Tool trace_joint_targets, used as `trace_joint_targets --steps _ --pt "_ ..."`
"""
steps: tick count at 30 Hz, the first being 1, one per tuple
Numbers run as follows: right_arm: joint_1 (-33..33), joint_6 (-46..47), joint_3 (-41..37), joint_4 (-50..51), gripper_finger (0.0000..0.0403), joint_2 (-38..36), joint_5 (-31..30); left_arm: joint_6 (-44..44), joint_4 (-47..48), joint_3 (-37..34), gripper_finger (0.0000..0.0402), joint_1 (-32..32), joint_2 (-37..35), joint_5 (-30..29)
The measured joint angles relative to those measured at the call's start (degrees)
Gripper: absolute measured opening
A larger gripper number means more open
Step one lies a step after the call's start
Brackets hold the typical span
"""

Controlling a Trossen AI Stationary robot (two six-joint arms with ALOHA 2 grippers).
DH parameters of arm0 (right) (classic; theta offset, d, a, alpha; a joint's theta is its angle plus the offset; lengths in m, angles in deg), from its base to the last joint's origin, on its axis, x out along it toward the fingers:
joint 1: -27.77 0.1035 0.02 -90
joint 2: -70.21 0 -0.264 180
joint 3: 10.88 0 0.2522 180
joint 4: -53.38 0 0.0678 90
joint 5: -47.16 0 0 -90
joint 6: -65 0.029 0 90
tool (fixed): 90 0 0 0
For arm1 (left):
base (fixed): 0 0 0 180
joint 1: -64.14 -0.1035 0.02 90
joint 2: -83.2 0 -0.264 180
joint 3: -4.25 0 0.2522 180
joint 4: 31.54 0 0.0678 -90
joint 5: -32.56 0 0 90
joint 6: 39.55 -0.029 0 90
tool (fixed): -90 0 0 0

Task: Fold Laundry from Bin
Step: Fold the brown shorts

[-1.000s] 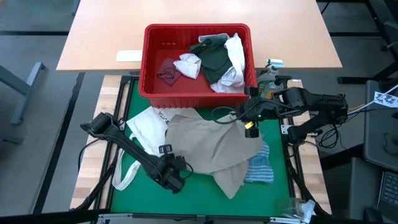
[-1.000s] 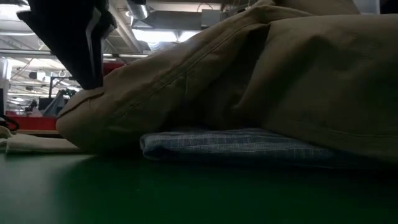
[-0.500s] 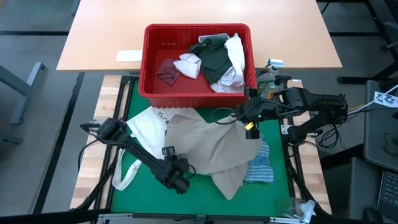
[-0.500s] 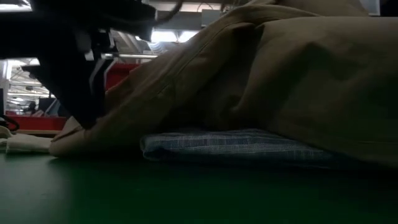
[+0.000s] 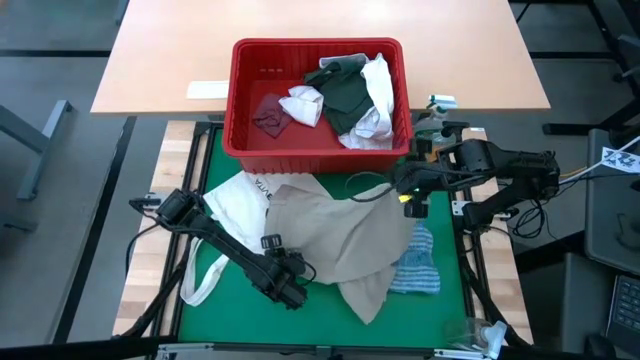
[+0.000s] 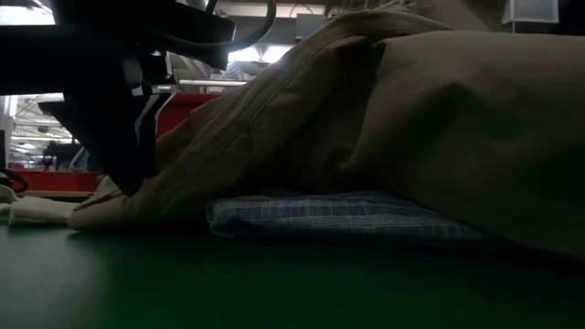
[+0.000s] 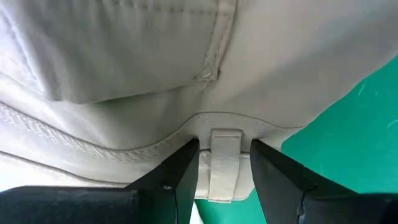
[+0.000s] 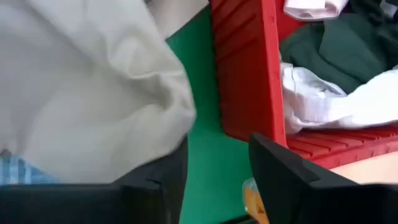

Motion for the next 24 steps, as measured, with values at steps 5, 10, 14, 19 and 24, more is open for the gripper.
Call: trace_joint_targets --steps 5,10,14,19,24 --pt "0.0 3.2 0.0 -0.5 0.0187 -0.3 3.0 0.0 0.0 0.0 0.0140 0.0 0.0 1.9" --pt "0.0 2.7 0.0 -0.5 0.0188 -0.6 4.6 0.0 0.4 0.0 0.0140 0.2 0.0 3.5" --pt "0.0 2.7 0.0 -0.5 0.0188 -2.0 10.9 0.0 1.4 0.0 0.0140 0.6 0.0 4.0" --pt "0.0 5.0 0.0 -0.5 0.0189 -4.9 22.1 -1.3 2.5 0.0 0.0140 1.1 0.0 5.1" --pt "0.0 9.0 0.0 -0.5 0.0189 -9.7 25.5 -3.0 2.6 0.0 0.0140 1.3 0.0 6.5"
